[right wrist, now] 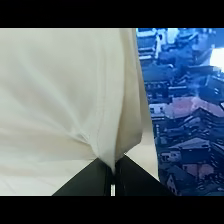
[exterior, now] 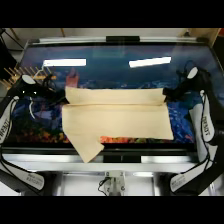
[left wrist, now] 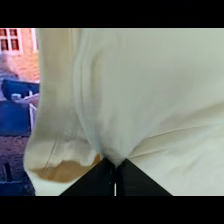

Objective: Fold the shirts.

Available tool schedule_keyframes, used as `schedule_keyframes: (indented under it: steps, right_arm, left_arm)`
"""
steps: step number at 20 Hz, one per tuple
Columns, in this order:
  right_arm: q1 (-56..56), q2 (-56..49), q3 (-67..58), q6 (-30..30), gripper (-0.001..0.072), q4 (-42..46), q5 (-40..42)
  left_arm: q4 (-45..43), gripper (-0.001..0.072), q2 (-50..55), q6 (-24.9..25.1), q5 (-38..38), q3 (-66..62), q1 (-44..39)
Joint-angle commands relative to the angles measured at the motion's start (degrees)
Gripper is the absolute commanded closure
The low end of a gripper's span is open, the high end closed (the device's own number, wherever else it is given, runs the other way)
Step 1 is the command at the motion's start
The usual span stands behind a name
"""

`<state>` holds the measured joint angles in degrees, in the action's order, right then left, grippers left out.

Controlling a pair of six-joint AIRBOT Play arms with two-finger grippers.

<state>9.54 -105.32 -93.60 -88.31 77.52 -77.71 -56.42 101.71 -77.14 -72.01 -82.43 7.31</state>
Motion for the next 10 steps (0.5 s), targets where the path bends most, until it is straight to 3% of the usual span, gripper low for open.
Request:
schedule_keyframes:
  steps: [1, 3, 4, 5, 6, 10]
  right_arm:
    - [0.2, -0.8, 1.1, 0.0, 0.0646, 1.0, -2.0]
    - [0.2, -1.7, 1.4, -0.2, 0.0646, 0.9, -2.3]
    - [0.2, -1.7, 1.3, -0.2, 0.0596, 0.7, -2.2]
    - [0.2, -1.6, 0.8, 0.1, 0.0398, 0.5, -2.8]
    - [0.3, -1.5, -0.7, 1.0, 0.0231, 0.7, -4.7]
    - [0.8, 2.1, -7.8, 2.8, 0.022, 13.0, -17.0]
  left_arm:
    - [-0.1, 0.0671, 1.0, -0.1, -0.1, 1.1, -0.2]
    - [0.0, 0.0669, 2.6, -1.2, -1.5, 1.4, -0.6]
    - [1.0, 0.0611, 3.0, -1.8, -2.1, 1.4, -0.5]
    - [2.3, 0.0407, 3.0, -2.0, -3.1, 1.1, -0.2]
    - [2.7, 0.0292, 2.7, -1.9, -5.3, -0.1, 0.4]
    - [2.0, 0.0292, -2.4, -3.7, -13.7, -5.0, 6.5]
